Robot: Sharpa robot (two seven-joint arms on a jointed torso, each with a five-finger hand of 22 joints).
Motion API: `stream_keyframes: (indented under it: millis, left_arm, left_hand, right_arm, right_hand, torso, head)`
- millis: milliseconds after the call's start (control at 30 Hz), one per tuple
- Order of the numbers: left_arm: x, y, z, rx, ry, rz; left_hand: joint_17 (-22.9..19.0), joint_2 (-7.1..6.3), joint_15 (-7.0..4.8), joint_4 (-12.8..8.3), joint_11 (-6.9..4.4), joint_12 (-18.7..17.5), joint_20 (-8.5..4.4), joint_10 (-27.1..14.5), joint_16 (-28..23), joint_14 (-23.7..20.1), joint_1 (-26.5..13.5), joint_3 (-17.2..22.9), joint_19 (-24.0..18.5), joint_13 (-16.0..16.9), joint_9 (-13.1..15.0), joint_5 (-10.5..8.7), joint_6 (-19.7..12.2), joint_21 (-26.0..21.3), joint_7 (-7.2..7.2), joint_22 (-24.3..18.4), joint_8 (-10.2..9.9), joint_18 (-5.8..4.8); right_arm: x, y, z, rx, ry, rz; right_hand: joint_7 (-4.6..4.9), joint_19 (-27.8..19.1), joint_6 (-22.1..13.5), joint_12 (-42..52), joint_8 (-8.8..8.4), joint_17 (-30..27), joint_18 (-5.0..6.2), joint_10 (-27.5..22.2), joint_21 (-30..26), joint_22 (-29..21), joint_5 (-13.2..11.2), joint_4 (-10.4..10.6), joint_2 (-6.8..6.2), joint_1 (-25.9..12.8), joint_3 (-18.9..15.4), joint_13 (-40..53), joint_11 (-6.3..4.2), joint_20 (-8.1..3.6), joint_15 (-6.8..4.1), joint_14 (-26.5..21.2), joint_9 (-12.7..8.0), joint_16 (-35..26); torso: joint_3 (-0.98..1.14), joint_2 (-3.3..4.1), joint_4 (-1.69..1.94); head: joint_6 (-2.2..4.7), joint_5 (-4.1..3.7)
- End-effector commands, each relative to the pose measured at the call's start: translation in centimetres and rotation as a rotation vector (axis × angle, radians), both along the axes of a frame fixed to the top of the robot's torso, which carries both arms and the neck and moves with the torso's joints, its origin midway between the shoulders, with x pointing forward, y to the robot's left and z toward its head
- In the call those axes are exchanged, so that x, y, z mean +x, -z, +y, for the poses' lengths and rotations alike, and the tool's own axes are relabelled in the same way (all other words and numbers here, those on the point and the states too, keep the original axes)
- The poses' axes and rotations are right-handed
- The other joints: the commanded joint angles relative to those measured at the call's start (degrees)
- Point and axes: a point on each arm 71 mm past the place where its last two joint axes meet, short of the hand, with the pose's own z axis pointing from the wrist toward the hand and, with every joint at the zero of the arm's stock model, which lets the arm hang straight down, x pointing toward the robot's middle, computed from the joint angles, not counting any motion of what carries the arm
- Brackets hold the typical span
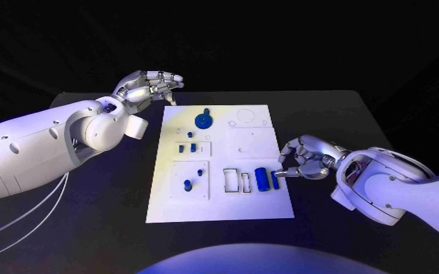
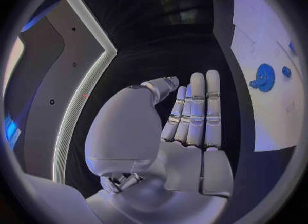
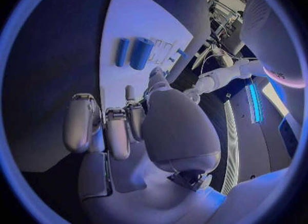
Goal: Assemble the parts on the task board
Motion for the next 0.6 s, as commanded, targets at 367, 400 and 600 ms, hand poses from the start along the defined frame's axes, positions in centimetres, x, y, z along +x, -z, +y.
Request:
stream_keyframes:
  millis: [367,400,600]
  left_arm:
    - [-0.3,0.1,-0.3,-0.008,0.021,0.0]
    - [-0.3,0.1,-0.3,-0.009,0.021,0.0]
    - [-0.3,0.1,-0.4,-0.011,0.024,0.001]
  left_hand:
    - [-0.1,0.02,0.18,0.1,0.07,0.2,0.35,-0.5,-0.2,-0.4,-0.3,-0.3,0.3,-0.1,0.0,0.22,-0.3,-0.2,0.42,-0.1,-0.1,0.42]
    - [-0.1,0.02,0.18,0.1,0.07,0.2,0.35,-0.5,-0.2,-0.4,-0.3,-0.3,0.3,-0.1,0.0,0.22,-0.3,-0.2,0.42,-0.1,-0.1,0.42]
    - [-0.1,0.02,0.18,0.1,0.07,0.2,0.34,-0.5,-0.2,-0.4,-0.3,-0.3,0.3,-0.1,0.0,0.23,-0.3,-0.3,0.42,-0.1,0.0,0.42]
  right_arm:
    - [0.2,0.9,1.8,-0.085,0.007,-0.028]
    - [0.3,1.0,1.9,-0.086,0.005,-0.026]
    - [0.3,1.7,2.5,-0.107,0.004,-0.006]
  right_hand:
    - [0.02,0.3,0.8,-0.2,-0.52,7.9,-0.74,0.1,0.6,8.4,-0.1,0.1,-0.26,-2.5,-0.3,0.1,0.18,0.15,-0.05,4.5,-0.7,0.5]
    - [0.02,0.3,0.8,-0.2,-0.52,7.9,-0.74,0.1,0.6,8.4,-0.1,0.1,-0.26,-2.5,-0.3,0.1,0.18,0.15,-0.05,4.5,-0.7,0.5]
    - [-0.04,0.3,1.1,-0.2,-0.54,7.9,-0.73,0.2,0.6,8.4,-0.1,0.1,-0.11,-3.4,-0.2,0.3,0.15,0.15,-0.06,4.5,-0.9,0.5]
  torso:
    - [0.03,0.13,0.01]
    - [0.03,0.12,0.01]
    - [0.04,0.12,0.07]
  head:
    - [-0.13,-0.76]
    - [-0.16,-0.71]
    - [-0.27,-0.53]
